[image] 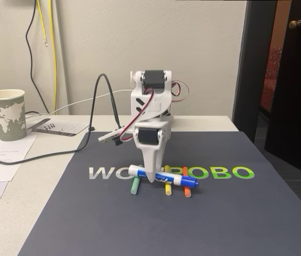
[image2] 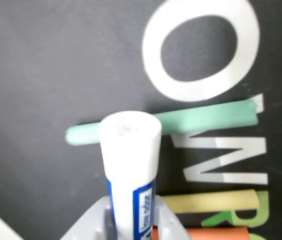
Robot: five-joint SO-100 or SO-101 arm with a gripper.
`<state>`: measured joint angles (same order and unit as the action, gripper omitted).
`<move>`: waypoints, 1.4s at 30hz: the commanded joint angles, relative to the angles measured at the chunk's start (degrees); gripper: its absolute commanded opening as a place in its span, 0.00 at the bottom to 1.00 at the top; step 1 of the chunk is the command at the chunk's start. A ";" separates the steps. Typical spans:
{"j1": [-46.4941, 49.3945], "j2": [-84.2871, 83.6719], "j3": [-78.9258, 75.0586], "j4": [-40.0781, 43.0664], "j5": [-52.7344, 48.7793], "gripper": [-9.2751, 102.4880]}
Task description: Pick up the blue marker.
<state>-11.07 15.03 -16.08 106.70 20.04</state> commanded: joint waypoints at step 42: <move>-0.97 95.45 106.35 -20.57 -4.22 0.08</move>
<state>-12.04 104.33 84.46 89.56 16.52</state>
